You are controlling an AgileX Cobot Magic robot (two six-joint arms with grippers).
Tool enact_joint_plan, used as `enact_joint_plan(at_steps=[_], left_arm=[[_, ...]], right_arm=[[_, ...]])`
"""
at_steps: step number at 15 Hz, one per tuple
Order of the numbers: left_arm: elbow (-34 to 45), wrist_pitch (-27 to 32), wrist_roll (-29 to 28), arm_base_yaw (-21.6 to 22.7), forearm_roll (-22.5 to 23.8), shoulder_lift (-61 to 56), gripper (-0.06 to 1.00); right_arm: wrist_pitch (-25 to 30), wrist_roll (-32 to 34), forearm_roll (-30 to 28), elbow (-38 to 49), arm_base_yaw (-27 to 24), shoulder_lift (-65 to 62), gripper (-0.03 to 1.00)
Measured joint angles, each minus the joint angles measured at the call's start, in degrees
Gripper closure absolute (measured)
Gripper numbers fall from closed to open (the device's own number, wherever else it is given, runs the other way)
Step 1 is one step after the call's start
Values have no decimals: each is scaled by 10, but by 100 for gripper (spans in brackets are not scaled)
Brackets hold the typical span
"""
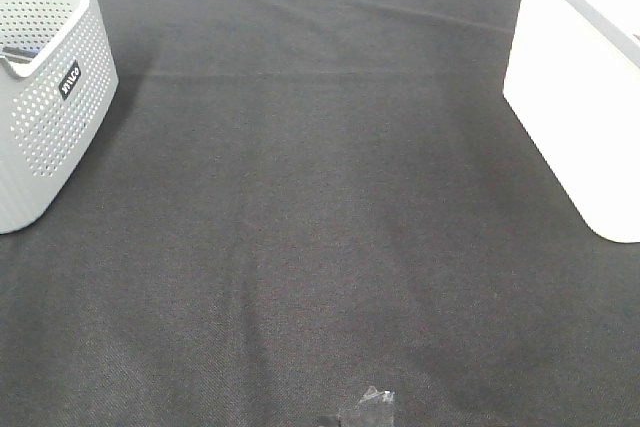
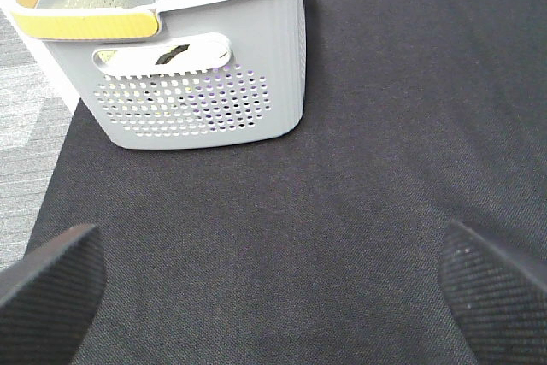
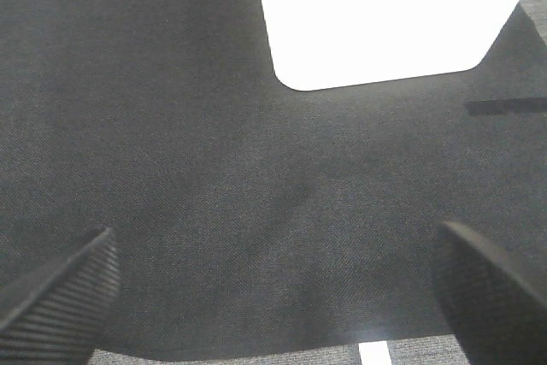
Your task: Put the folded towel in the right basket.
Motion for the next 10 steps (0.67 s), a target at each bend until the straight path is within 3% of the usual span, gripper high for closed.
enact_joint_plan(at_steps=[10], left_arm=[[0, 0, -2, -6, -17, 0, -5]], right_arm=[[0, 0, 0, 0, 0, 0, 1]])
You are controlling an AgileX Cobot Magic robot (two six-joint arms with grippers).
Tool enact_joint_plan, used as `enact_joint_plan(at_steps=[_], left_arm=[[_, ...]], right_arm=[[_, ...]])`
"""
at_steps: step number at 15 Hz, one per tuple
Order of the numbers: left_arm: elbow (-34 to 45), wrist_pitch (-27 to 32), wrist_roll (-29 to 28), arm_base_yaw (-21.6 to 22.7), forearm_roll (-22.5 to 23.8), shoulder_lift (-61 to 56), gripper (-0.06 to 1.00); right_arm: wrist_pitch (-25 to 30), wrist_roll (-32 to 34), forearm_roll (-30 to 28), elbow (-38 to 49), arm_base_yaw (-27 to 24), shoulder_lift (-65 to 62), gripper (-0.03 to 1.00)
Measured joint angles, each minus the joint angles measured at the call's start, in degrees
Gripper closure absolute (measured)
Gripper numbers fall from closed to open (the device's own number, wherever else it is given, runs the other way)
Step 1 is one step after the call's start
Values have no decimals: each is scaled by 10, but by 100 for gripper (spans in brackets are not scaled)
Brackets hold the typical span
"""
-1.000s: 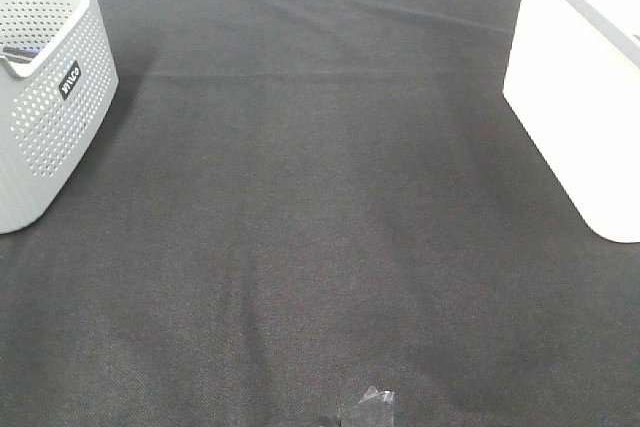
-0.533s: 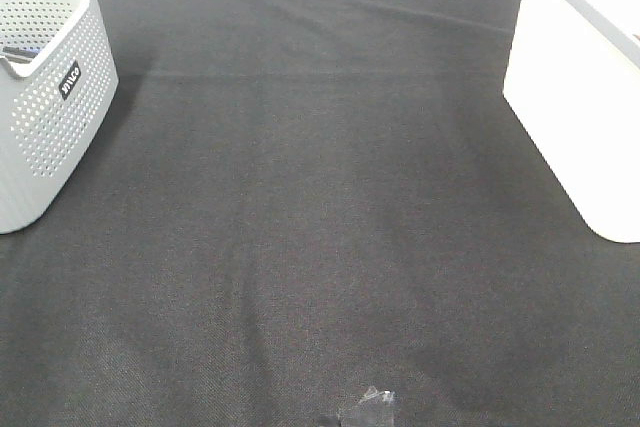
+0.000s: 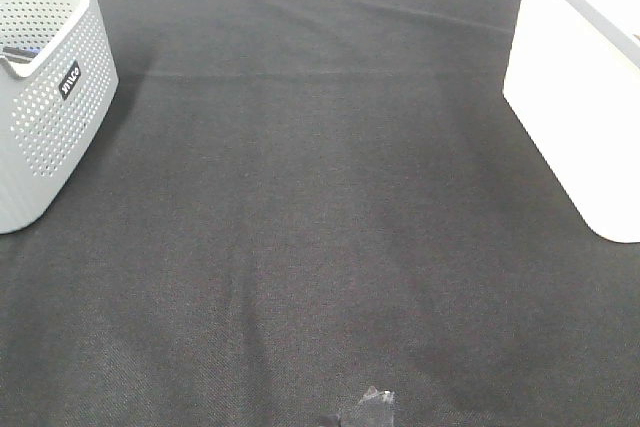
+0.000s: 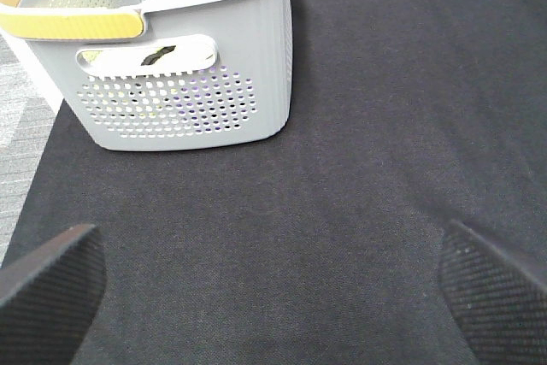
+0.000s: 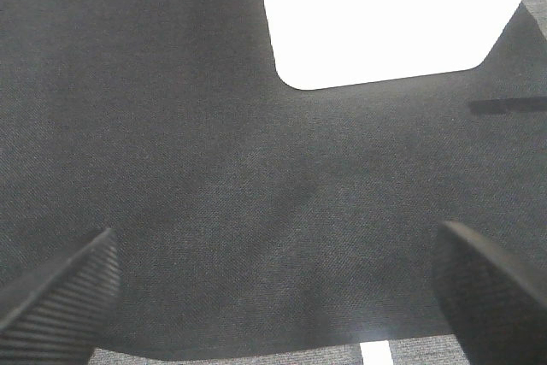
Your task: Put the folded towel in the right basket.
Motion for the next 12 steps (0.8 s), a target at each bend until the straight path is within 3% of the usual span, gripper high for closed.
enact_joint_plan(at_steps=[12], left_arm=[[0, 0, 0, -15, 0, 0, -5]], right_arm=[[0, 0, 0, 0, 0, 0, 1]])
